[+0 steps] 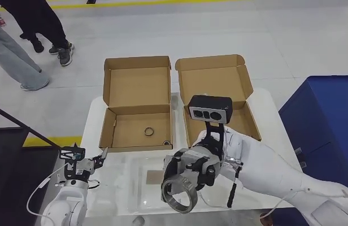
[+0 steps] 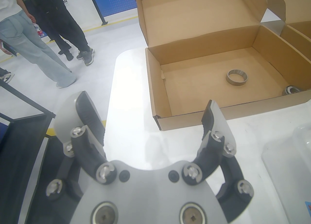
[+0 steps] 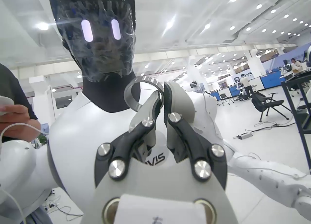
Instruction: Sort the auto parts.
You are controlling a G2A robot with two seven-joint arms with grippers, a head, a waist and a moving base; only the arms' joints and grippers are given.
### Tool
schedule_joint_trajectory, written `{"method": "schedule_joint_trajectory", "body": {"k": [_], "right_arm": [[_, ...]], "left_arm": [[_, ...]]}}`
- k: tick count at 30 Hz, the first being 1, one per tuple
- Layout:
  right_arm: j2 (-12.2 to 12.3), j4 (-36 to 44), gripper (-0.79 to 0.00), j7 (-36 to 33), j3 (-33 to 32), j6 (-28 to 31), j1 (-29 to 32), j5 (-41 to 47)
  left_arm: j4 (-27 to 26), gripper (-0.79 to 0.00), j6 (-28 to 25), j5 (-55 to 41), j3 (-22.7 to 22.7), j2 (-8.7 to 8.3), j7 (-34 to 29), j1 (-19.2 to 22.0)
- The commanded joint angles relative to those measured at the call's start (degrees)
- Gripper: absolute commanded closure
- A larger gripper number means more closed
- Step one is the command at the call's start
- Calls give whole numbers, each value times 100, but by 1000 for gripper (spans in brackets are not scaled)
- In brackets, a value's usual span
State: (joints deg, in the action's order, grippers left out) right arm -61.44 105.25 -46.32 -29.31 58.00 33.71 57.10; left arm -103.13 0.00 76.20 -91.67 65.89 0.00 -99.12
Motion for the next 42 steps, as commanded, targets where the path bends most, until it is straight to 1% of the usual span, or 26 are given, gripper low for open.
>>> {"method": "schedule_joint_trajectory", "body": {"k": [1,9,10,11,16,18,19,22,23,28,30,32,34,35,37,40,42], "right_arm": [[0,0,0,0,0,0,0,-1],[0,0,0,0,0,0,0,-1],[-41,-170,0,-7,195,-7,161,95],[-58,-273,0,-28,235,-28,149,-32],[-58,-273,0,-28,235,-28,149,-32],[-95,-104,0,266,237,-64,398,350],[-112,-148,0,332,245,-153,504,567],[-169,-282,0,328,277,-652,736,1235],[-195,-302,0,269,296,-860,817,1550],[-351,-456,0,-458,295,-1746,1148,2853],[-421,-570,0,-766,216,-1894,1211,3086],[-485,-709,0,-926,128,-1937,1241,3091],[-533,-878,0,-967,7,-1800,1203,2719],[-542,-1032,0,-901,-75,-1666,1137,2261],[-556,-1148,0,-550,-219,-1427,1071,1343],[-521,-1192,0,237,-551,-1390,969,-605],[-482,-918,0,696,-759,-1691,1002,-1823]], "left_arm": [[0,-785,0,0,0,0,0,0],[0,-785,0,0,0,0,0,0],[0,-785,0,0,0,0,0,0],[0,-785,0,0,0,0,0,0],[0,-785,0,0,0,0,0,0],[0,-785,0,0,0,0,0,0],[0,-785,0,0,0,0,0,0],[0,-785,0,0,0,0,0,0],[0,-785,0,0,0,0,0,0],[0,-785,0,0,0,0,0,0],[0,-785,0,0,0,0,0,0],[0,-785,0,0,0,0,0,0],[0,-785,0,0,0,0,0,0],[0,-785,0,0,0,0,0,0],[0,-785,0,0,0,0,0,0],[0,-785,0,0,0,0,0,0],[0,-785,0,0,0,0,0,0]]}}
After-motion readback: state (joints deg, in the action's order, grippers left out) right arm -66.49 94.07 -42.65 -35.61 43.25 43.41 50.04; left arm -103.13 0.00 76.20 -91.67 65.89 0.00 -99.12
